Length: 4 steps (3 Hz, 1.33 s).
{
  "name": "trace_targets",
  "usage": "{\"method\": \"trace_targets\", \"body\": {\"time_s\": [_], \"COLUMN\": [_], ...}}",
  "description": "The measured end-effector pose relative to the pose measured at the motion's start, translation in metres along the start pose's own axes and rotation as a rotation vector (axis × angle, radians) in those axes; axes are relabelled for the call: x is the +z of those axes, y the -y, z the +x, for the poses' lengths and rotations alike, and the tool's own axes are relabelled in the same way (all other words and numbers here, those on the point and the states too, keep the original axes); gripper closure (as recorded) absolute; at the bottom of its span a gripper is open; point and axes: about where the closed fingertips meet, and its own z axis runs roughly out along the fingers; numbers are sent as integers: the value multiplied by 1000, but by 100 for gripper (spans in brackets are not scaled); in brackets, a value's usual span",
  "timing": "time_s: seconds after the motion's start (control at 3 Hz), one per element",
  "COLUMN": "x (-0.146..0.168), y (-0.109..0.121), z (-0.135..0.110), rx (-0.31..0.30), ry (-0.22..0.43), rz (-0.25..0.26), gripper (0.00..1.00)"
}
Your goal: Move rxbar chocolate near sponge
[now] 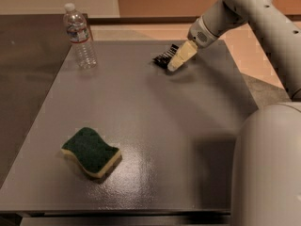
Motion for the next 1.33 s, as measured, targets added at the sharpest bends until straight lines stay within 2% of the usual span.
{"method": "trace_targets", "body": {"time_s": [0.33, 1.0, 1.33], "x": [15, 24, 29], "y": [-1, 1, 2], "z": [-8, -2, 0], "rx": [31, 44, 49], "ry": [26, 16, 13], "rz": [-19, -14, -18], "gripper": [0, 0, 17]}}
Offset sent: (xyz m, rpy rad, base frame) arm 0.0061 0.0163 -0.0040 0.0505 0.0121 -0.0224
